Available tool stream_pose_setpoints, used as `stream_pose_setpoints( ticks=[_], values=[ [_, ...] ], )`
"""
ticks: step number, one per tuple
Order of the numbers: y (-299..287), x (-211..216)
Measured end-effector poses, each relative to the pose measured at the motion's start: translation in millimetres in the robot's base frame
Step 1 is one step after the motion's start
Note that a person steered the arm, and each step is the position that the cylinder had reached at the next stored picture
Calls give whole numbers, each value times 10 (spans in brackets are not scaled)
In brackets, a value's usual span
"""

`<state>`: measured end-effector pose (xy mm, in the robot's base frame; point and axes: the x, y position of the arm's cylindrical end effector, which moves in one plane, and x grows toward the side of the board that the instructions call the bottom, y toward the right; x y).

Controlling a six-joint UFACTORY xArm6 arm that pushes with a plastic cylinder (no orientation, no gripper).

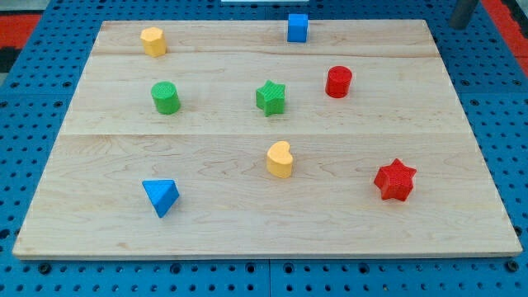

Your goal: Point at the red circle

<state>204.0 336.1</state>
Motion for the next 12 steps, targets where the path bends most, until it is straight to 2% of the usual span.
stream_pose_setpoints(
  ticks=[5, 8, 10, 11, 12],
  values=[
    [90, 9],
    [-152, 9],
    [-110, 182],
    [-583, 285],
    [-1163, 579]
  ],
)
